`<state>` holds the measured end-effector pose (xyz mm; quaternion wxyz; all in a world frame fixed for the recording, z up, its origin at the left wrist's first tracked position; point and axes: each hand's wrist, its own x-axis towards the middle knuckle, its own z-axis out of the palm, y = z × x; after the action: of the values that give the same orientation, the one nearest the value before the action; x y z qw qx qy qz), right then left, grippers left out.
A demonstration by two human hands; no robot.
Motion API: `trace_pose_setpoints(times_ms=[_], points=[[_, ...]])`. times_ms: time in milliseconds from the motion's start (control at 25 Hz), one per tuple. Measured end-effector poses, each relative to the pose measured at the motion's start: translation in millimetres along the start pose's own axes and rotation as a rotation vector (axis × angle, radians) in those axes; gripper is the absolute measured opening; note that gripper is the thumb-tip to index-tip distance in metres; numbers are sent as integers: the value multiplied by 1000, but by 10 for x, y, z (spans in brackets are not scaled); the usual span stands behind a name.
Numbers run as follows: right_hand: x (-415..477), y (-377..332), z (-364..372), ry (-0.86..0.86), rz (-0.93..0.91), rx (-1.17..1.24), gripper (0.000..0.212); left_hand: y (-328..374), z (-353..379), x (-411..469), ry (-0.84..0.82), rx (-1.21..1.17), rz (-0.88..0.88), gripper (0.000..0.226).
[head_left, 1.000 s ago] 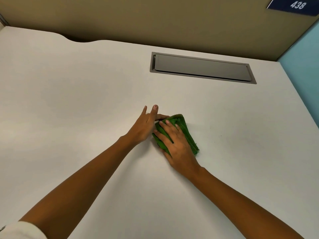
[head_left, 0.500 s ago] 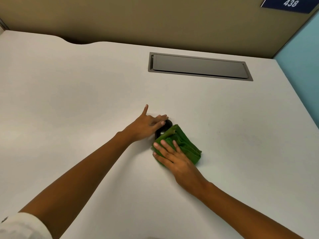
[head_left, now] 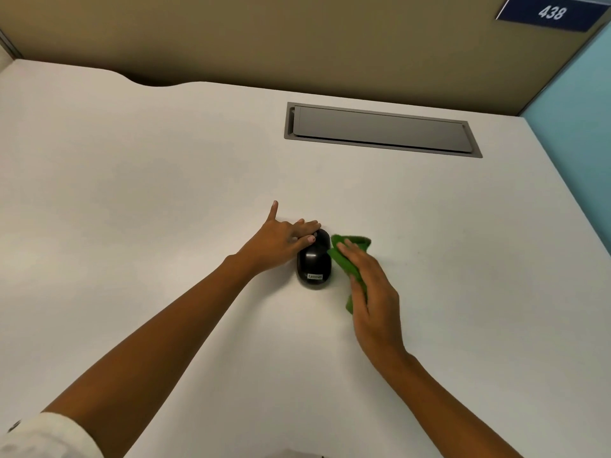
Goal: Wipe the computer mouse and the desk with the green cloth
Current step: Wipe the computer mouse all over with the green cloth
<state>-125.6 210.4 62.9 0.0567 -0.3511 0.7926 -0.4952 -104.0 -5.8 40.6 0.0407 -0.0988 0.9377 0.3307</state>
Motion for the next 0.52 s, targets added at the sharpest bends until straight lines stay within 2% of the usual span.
trace_pose_setpoints(times_ms=[80,200,360,520], points=[[160,-51,132,-101,-25,-79,42,-13,12,-8,16,70,15,43],[175,-1,353,-303,-60,-388,63,-54,13,-18,-10,246,43,50],[-1,122,430,-307,-235,-729,79,-82,10,-3,-29,248,5,46],[-127,184,372,-299,-336,-809,69,-87,-30,41,-28,247,-18,46]])
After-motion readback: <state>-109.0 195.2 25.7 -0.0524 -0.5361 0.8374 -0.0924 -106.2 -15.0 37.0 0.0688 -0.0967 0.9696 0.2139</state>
